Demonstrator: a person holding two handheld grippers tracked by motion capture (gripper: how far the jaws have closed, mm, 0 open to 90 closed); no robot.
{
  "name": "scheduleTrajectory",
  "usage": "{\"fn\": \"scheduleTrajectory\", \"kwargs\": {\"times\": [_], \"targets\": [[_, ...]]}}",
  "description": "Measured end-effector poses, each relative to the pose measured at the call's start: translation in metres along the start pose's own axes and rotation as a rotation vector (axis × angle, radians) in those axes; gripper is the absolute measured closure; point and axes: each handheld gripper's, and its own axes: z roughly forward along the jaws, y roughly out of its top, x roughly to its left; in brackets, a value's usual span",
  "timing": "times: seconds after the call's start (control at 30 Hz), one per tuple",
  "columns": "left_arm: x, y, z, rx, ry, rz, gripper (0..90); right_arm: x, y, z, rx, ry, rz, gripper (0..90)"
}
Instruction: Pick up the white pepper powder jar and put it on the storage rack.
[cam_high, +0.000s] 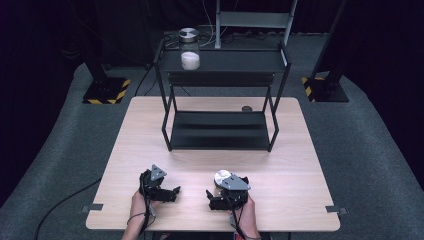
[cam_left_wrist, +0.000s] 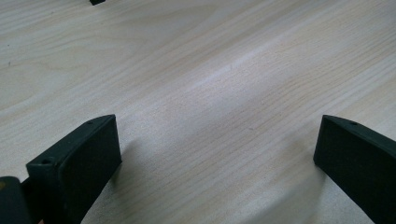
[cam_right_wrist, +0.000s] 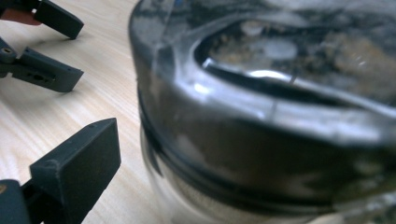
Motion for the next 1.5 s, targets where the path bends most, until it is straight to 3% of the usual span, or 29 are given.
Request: {"fn": "scheduleTrajectory", "kwargs": {"times": [0.1, 0.23, 0.3, 0.67, 0.9, 1.5], "targets": [[0.0, 0.0, 0.0, 0.0, 0.0, 0.0, 0.0, 0.002, -0.001, 0.0, -0.001, -0.006, -0.006, 1.5], [0.0, 0.0, 0.0, 0.001, 0.0, 0.001, 0.1, 0.001, -0.005, -0.002, -0.026, -0.006, -0.001, 23.7], [0.0, 0.0, 0.0, 0.0, 0.0, 0.0, 0.0, 0.0, -0.005, -0.003, -0.024, -0.008, 0.013, 29.4], [0.0, 0.0, 0.0, -0.001, 0.0, 0.0, 0.1, -0.005, -0.008, -0.009, -0.053, -0.002, 0.045, 30.2], [0.0, 0.0, 0.0, 0.0, 0.0, 0.001, 0.2, -0.007, -0.006, -0.02, -0.067, -0.031, 0.058, 30.2], [0.0, 0.0, 0.0, -0.002, 0.0, 0.0, 0.2, -0.035, 0.009, -0.047, -0.088, -0.1, 0.087, 30.1]]}}
